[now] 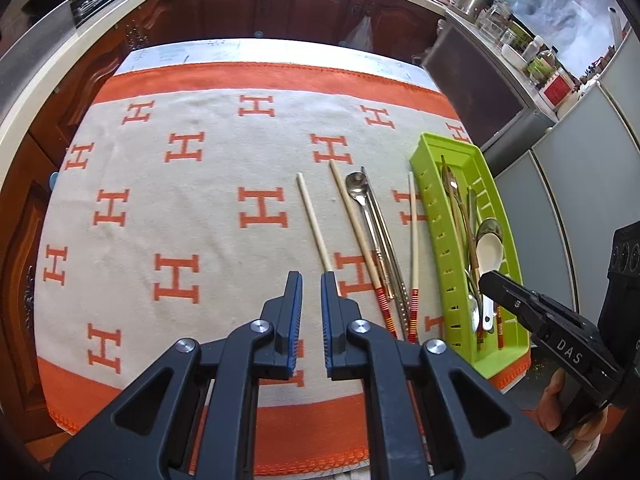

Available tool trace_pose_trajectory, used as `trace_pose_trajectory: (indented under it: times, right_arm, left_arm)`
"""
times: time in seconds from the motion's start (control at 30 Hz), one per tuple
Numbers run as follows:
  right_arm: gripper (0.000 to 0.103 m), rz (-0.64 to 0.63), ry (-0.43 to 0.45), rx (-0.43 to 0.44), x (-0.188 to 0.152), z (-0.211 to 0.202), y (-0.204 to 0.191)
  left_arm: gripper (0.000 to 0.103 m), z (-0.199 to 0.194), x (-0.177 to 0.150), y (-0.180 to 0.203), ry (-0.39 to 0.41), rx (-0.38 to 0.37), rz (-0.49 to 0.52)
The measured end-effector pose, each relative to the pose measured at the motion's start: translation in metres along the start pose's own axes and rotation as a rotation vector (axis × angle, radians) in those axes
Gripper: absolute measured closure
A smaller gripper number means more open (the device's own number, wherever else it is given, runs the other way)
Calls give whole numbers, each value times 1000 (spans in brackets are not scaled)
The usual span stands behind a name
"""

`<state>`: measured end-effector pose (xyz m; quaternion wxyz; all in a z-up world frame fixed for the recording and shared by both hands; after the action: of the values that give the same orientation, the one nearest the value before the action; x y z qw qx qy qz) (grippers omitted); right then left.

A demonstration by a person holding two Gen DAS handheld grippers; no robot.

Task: Organize utensils
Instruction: 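Move both tools back over the red-banded chopsticks, then grasp a red-banded chopstick with the right tool while the left tool grasps another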

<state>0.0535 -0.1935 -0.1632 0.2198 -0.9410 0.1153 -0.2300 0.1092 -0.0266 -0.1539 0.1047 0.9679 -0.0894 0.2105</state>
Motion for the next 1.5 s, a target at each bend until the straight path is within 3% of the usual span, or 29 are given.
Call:
trace_pose_trajectory:
  times: [0.2, 0.33, 0.5, 1.0, 1.37, 1.5]
  right_arm:
    - [96, -40, -36, -21, -8, 15, -13]
    - [96, -62, -83, -48, -20, 34, -17]
    - [96, -84, -138, -82, -35, 55, -17]
    - [90, -117, -193, -176, -43, 87, -15]
    - [91, -234, -137, -228, -46, 91, -24]
    - [97, -244, -121, -235, -45, 89, -21]
  left_arm:
    - [94, 2, -3, -9, -2, 12, 3]
    - [72, 12, -9, -12, -11, 29, -8]
    - [71, 28, -18, -17, -36, 47, -5]
    - [71, 67, -28, -31, -106, 37, -19]
    - [71, 79, -25, -20, -127, 6, -15]
    - [71, 81, -23, -9, -133, -3, -8]
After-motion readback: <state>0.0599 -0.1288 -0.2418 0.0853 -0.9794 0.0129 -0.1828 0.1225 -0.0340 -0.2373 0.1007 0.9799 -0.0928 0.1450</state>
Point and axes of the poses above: each gripper's, at about its wrist camera, not at the fingertips, and z roughly the way its jaws point, y to its right, x to its top, the point moved 7 cm from there along z, roughly the way its jaws point, and after that the axes turned 6 degrees about z, right-handed, at the moved point
